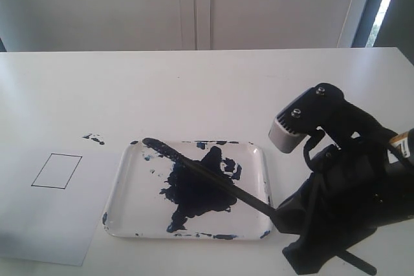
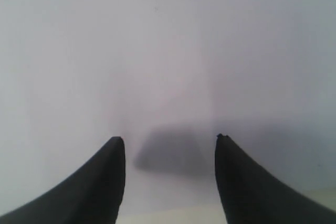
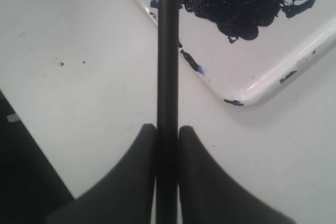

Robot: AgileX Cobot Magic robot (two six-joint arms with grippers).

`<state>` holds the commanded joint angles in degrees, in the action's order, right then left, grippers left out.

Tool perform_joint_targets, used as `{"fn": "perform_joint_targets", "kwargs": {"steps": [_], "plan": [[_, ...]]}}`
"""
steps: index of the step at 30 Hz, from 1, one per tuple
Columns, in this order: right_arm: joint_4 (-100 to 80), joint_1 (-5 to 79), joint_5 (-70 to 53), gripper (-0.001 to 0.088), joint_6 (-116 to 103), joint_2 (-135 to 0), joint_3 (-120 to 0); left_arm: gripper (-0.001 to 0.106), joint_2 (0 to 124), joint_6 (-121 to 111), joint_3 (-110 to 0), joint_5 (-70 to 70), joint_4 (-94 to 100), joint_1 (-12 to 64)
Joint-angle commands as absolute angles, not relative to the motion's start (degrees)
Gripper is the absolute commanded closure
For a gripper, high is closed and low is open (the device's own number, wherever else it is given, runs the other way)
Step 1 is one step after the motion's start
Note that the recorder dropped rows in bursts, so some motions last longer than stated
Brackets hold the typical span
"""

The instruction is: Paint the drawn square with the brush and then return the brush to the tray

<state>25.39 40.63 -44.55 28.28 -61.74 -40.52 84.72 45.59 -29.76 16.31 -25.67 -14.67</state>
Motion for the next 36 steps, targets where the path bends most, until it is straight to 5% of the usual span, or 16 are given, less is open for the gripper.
{"fn": "perform_joint_targets", "kwargs": {"steps": [21,36], "plan": [[25.8,40.6,-44.7,0.0868,28.8,-62.0,-40.9,0.049,86.7,45.6,-29.8,16.1,-25.7,-14.7],[21.6,44.0,-48.8,0.0868,31.8,-77.4,-56.0,0.049,86.7,44.9,-29.8,15.9,-25.7,-14.7]]}}
